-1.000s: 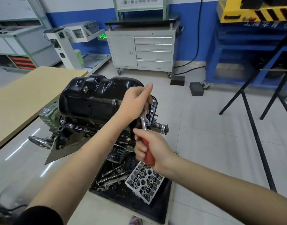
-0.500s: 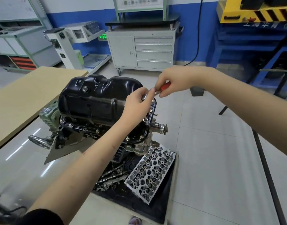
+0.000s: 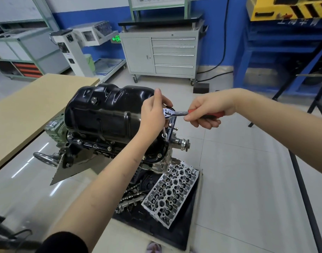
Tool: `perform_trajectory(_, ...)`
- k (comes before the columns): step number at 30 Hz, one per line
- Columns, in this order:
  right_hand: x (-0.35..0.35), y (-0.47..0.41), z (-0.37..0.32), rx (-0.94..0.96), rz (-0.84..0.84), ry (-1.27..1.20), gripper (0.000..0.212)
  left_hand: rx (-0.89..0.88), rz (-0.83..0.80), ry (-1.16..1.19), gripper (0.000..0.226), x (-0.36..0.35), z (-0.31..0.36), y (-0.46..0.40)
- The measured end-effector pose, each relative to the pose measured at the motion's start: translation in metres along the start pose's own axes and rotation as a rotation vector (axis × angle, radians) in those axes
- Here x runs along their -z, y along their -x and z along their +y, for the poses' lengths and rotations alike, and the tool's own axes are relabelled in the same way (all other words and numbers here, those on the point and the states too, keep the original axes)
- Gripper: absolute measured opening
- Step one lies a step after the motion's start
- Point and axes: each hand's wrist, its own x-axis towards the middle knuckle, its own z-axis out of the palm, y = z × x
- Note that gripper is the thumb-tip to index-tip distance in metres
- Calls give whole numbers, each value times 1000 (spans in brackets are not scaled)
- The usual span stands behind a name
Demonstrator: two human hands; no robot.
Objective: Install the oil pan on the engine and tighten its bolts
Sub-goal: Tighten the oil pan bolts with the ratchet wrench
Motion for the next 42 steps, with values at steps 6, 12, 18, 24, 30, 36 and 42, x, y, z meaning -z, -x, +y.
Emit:
perform_trajectory(6, -59, 12, 18, 72, 203, -466, 31, 0, 145, -11, 56, -5, 1, -3)
perform_trajectory(12, -127, 9, 11, 149, 299, -961, 33, 127, 228, 52, 58, 11, -6, 11)
perform_trajectory(18, -77, 14, 12, 110, 338, -467, 26, 83, -76, -115, 24, 23, -39, 61)
perform_trajectory(24, -37, 41, 1, 278, 290, -412, 25, 126, -81, -486, 46, 6, -44, 65)
perform_trajectory(30, -45, 60, -2, 368, 180, -360, 23, 92, 114, -363, 15, 25, -34, 76)
perform_trajectory(36, -63, 41, 3, 278, 166, -239, 28, 182, 142, -462, 24, 50, -43, 89)
perform_trajectory(42, -68, 29, 3, 222, 132, -215, 30, 174, 72, -490, 15, 54, -48, 88)
